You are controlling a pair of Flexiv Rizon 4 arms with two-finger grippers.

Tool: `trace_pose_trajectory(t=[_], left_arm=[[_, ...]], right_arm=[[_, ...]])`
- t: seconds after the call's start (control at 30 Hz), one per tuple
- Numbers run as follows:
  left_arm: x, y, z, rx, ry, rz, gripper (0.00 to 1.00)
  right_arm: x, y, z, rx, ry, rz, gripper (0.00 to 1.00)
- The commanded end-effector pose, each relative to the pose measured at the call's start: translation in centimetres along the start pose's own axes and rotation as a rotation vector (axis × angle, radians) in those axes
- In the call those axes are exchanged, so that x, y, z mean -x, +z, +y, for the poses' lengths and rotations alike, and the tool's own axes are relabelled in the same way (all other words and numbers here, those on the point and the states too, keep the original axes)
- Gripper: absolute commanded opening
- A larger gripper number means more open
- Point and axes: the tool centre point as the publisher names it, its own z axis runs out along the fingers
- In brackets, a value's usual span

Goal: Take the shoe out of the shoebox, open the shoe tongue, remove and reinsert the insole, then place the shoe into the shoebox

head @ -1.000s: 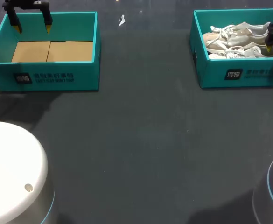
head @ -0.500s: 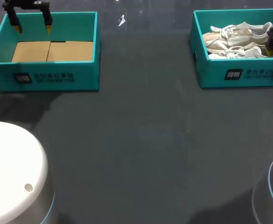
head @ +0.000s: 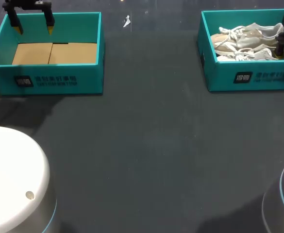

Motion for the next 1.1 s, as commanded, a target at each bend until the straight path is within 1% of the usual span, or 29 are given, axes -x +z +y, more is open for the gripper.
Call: trace_pose_trajectory(t=[0.03, 0.13, 0.2, 0.3, 0.4, 0.5, 0.87, 0.9, 0.93, 1.0, 1.03, 1.07, 1.1], left_arm=[[0.0, -0.1, 0.0, 0.001, 0.000, -0.001, 1.00], [0.0, -0.1, 0.0, 0.001, 0.000, -0.001, 1.00], [0.0, -0.1, 0.0, 0.001, 0.000, -0.001, 1.00], [0.0, -0.1, 0.0, 0.001, 0.000, -0.001, 1.00], [0.0, -0.1, 0.0, 0.001, 0.000, -0.001, 1.00], [0.0, -0.1, 0.0, 0.001, 0.000, -0.001, 1.00], [0.0, -0.1, 0.0, 0.001, 0.000, -0.001, 1.00], [0.0, -0.1, 0.0, 0.001, 0.000, -0.001, 1.00], [0.0, -0.1, 0.0, 0.001, 0.000, -0.001, 1.00], [0.0, -0.1, 0.0, 0.001, 0.000, -0.001, 1.00], [0.0, -0.1, 0.0, 0.001, 0.000, -0.001, 1.00], [0.0, -0.1, 0.0, 0.001, 0.000, -0.001, 1.00], [0.0, -0.1, 0.0, 0.001, 0.000, -0.001, 1.00]], right_arm=[[-0.2, -0.4, 0.2, 0.006, 0.004, -0.001, 0.77], [-0.2, -0.6, 0.3, 0.015, 0.006, 0.003, 0.76], [0.0, -0.4, 0.6, 0.015, 0.010, 0.010, 0.76], [0.3, -0.1, 0.8, 0.010, 0.017, 0.032, 0.73], [0.4, 0.3, 0.9, 0.003, 0.017, 0.037, 0.65], [0.4, 0.8, 0.9, -0.010, 0.016, 0.036, 0.49], [-0.2, 1.2, 0.5, -0.024, 0.012, 0.024, 0.43], [-0.3, 1.2, 0.5, -0.024, 0.013, 0.023, 0.39], [-0.3, 1.3, 0.5, -0.024, 0.013, 0.021, 0.38], [-0.3, 1.3, 0.4, -0.024, 0.014, 0.020, 0.28], [-0.3, 1.3, 0.4, -0.024, 0.014, 0.018, 0.25], [-0.4, 1.2, 0.4, -0.024, 0.015, 0.017, 0.22], [-0.4, 1.2, 0.4, -0.023, 0.015, 0.016, 0.23]])
